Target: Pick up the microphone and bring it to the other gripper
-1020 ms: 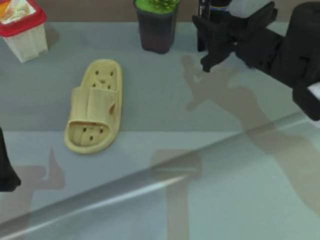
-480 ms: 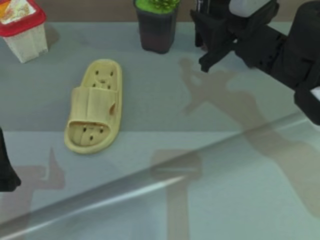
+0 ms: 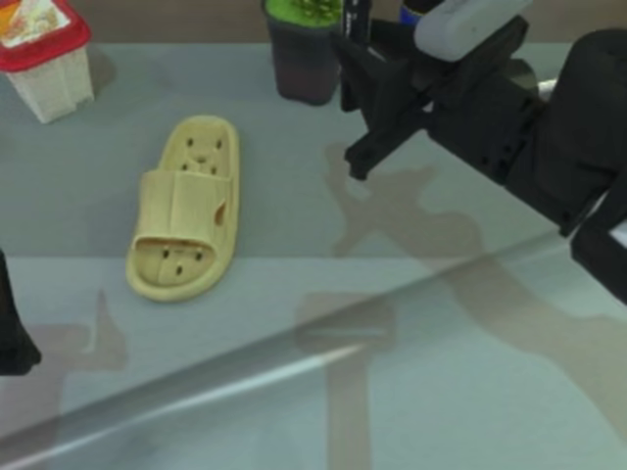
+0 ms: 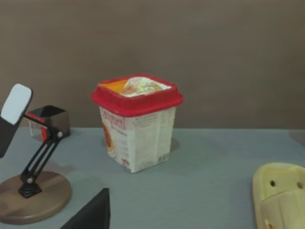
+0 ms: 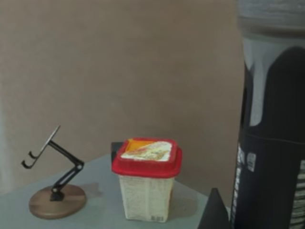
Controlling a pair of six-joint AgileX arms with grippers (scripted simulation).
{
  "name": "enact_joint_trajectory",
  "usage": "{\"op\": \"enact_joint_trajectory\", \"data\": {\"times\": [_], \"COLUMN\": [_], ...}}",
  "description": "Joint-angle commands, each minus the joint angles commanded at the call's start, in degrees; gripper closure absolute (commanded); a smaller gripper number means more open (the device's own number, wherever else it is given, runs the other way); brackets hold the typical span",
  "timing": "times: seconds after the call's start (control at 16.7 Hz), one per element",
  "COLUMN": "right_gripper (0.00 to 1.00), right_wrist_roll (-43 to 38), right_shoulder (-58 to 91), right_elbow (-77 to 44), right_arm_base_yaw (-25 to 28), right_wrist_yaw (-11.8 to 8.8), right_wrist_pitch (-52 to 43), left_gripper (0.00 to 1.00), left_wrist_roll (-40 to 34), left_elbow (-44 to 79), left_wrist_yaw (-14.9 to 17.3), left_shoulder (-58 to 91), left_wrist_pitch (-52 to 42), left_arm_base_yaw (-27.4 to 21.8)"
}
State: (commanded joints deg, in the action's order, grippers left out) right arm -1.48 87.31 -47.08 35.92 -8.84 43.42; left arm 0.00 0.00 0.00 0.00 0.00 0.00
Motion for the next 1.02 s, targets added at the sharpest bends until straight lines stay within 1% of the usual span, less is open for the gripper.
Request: {"op": "enact_joint_trajectory", "data": {"times": [0.54, 0.66, 0.72, 0.84, 1.02], "right_gripper": [1.0, 1.0, 1.0, 1.0, 1.0], "right_wrist_roll": [0.0, 0.0, 0.0, 0.0, 0.0], "right_shoulder": [0.0, 0.0, 0.0, 0.0, 0.0], "right_elbow": [0.0, 0.0, 0.0, 0.0, 0.0], "right_arm_base_yaw": [0.0, 0.0, 0.0, 0.0, 0.0], "right_wrist_yaw": [0.0, 0.0, 0.0, 0.0, 0.0], "right_wrist_pitch": [0.0, 0.0, 0.0, 0.0, 0.0], "left_gripper": [0.0, 0.0, 0.0, 0.0, 0.0], "left_wrist_roll": [0.0, 0.1, 0.2, 0.5, 1.3], "left_elbow": [0.0, 0.6, 1.7, 5.2, 12.8], "left_wrist_yaw": [0.0, 0.7, 1.8, 5.5, 13.4], "left_shoulder": [0.0, 0.7, 2.0, 6.2, 17.2], "left_wrist_pitch": [0.0, 0.3, 0.8, 2.4, 5.8], "left_arm_base_yaw": [0.0, -0.2, -0.6, -1.5, -3.6]}}
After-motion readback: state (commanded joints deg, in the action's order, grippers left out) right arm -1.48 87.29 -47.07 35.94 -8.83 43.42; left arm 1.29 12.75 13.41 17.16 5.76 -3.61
